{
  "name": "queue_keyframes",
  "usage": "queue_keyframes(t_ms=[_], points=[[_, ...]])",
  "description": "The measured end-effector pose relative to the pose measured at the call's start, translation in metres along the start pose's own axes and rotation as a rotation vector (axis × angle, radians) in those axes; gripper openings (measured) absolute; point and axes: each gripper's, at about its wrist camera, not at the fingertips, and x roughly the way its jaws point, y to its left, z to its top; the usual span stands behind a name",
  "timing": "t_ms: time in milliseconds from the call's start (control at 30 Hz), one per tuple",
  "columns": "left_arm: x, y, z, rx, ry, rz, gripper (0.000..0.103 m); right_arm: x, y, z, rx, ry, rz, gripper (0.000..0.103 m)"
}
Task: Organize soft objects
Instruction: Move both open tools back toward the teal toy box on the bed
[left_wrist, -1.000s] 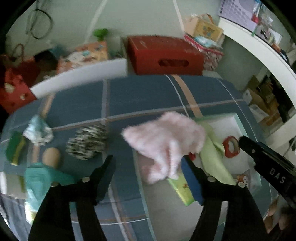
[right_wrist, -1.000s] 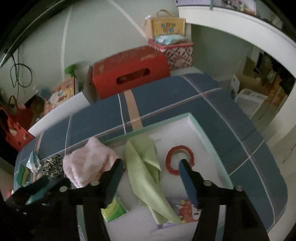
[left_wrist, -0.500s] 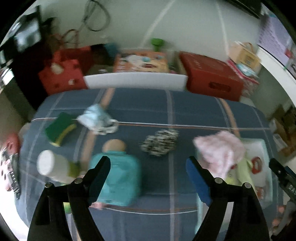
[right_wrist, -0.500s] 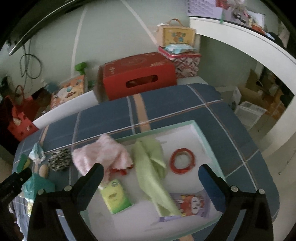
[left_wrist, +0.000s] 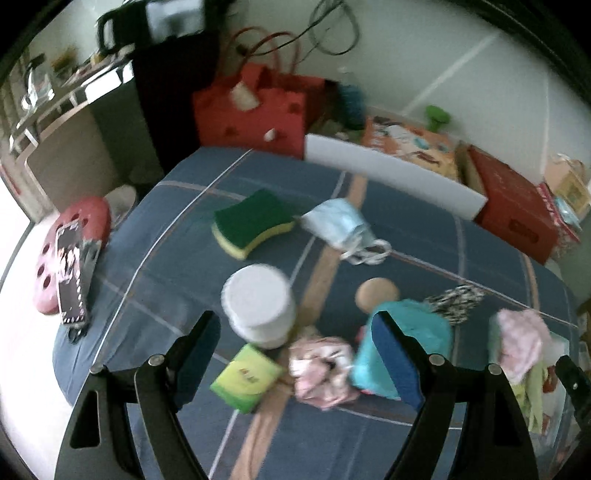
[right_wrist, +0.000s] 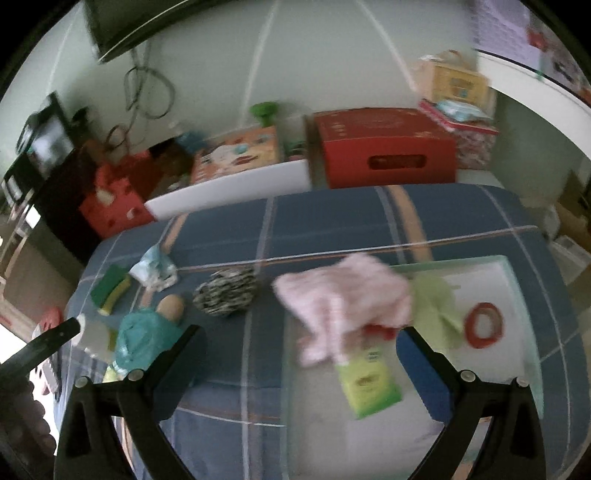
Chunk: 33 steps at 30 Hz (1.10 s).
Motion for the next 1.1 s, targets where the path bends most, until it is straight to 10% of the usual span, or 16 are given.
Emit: queue_keyframes(t_ms=[1100], points=[[0.085, 0.040, -0.053, 0.110, 0.257, -0.012, 0.084, 0.076, 0.135, -0.085, -0.251, 0.265, 0.152, 0.103]])
